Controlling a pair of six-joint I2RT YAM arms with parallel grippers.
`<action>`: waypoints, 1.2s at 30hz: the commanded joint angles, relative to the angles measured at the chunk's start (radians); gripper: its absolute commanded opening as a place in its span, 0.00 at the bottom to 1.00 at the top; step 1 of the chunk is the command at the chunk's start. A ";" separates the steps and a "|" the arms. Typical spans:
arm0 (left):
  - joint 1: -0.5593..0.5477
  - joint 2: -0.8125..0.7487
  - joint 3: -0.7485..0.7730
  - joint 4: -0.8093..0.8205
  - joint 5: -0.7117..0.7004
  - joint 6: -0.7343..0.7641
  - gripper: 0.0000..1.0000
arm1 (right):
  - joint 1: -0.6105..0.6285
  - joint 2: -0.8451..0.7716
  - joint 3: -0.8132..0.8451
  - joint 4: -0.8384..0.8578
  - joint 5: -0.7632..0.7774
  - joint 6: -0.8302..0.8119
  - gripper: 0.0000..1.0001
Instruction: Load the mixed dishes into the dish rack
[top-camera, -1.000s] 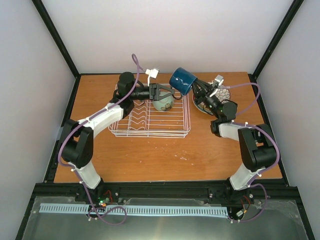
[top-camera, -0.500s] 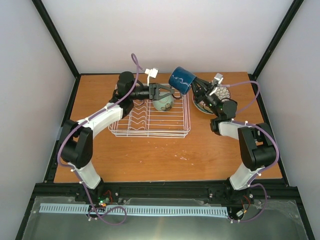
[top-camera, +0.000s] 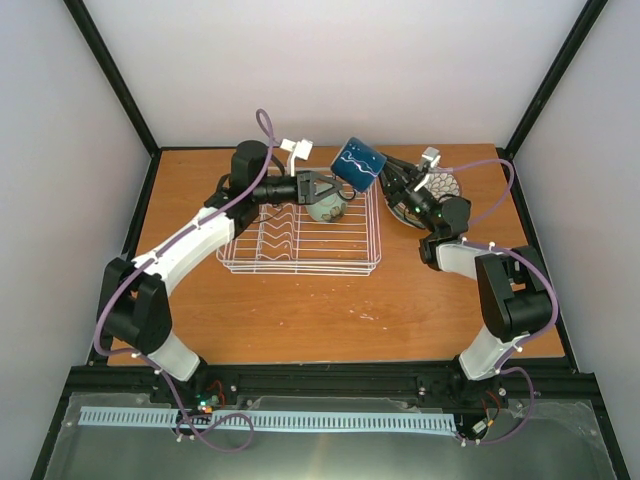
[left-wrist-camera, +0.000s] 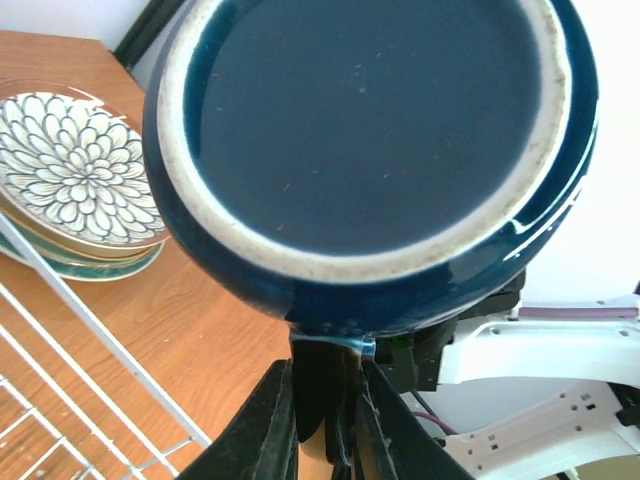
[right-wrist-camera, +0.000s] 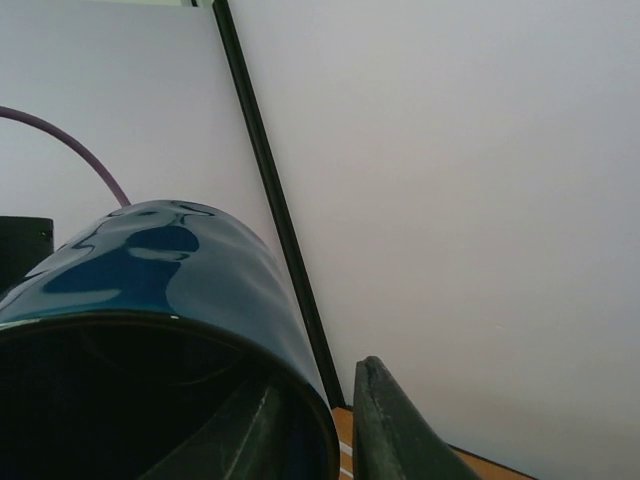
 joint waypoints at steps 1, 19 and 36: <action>0.002 -0.060 0.067 -0.045 -0.055 0.090 0.01 | -0.001 -0.005 0.024 -0.029 0.017 -0.048 0.19; 0.001 -0.078 0.094 -0.350 -0.291 0.323 0.01 | -0.028 -0.090 -0.059 -0.419 0.239 -0.356 0.20; -0.141 -0.078 -0.119 -0.406 -0.705 0.489 0.01 | -0.046 -0.205 -0.122 -0.528 0.465 -0.411 0.19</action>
